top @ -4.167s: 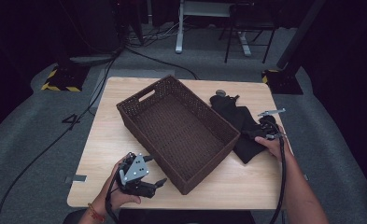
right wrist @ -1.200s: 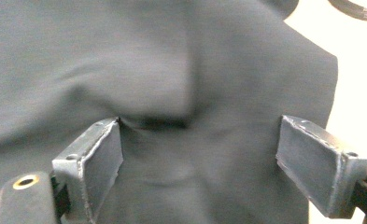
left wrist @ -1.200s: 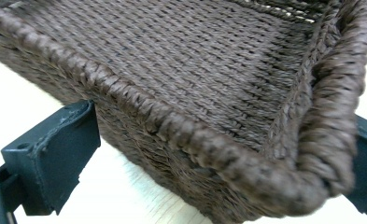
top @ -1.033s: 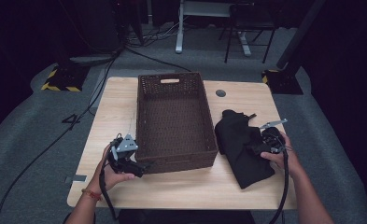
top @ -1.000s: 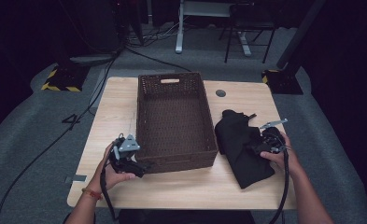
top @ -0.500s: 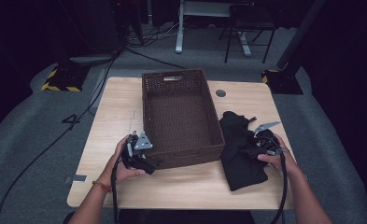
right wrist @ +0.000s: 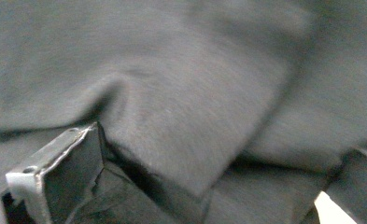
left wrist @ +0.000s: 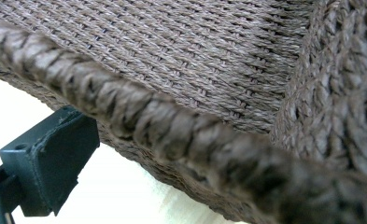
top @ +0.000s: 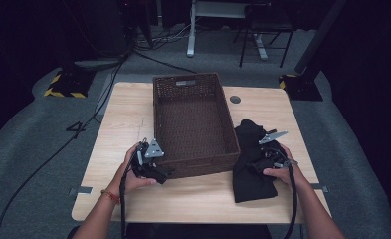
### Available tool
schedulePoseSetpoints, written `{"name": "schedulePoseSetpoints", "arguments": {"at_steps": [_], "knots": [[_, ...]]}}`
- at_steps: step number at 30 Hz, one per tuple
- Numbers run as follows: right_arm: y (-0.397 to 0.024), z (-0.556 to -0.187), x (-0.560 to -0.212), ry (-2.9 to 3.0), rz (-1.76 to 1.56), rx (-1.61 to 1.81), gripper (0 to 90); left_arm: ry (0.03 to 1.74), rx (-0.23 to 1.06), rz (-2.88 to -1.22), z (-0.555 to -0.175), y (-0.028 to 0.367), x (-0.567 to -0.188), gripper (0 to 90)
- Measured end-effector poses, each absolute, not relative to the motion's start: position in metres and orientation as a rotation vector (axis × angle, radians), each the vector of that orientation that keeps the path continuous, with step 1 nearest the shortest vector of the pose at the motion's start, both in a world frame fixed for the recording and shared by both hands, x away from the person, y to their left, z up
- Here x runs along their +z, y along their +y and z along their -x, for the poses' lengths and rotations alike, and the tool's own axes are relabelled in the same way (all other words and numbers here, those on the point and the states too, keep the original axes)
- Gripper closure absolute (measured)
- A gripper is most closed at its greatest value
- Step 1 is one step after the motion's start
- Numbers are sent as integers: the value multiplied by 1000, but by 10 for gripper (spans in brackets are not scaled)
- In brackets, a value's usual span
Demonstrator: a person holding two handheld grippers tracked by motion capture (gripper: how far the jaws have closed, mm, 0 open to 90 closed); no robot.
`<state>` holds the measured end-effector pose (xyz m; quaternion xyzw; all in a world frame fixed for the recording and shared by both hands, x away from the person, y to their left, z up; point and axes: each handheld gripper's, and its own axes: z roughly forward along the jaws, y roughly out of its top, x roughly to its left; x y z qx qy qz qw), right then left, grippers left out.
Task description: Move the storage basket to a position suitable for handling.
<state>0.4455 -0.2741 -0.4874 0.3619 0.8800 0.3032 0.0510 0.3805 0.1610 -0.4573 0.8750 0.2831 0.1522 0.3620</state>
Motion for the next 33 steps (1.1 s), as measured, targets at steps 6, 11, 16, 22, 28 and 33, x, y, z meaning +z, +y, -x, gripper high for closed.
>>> {"name": "schedulePoseSetpoints", "arguments": {"at_steps": [6, 11, 16, 22, 28, 33], "knots": [[-266, -436, -484, 2675, -1080, 958, 252, 743, 392, -2236, -388, 158, -458, 0], [-272, -428, -487, 2674, -1074, 1109, 502, 739, 395, -2236, -390, 158, -459, 0], [-276, -427, -487, 2677, -1061, 1171, 620, 745, 404, -2233, -389, 159, -459, 0], [-281, -422, -486, 2655, -1030, 1196, 660, 753, 390, -2236, -378, 173, -454, 140], [-288, -414, -482, 2605, -1019, 1217, 668, 800, 474, -2216, -356, 199, -460, 158], [-301, -407, -477, 2553, -1011, 1261, 672, 866, 447, -2275, -345, 214, -483, 160]]}}
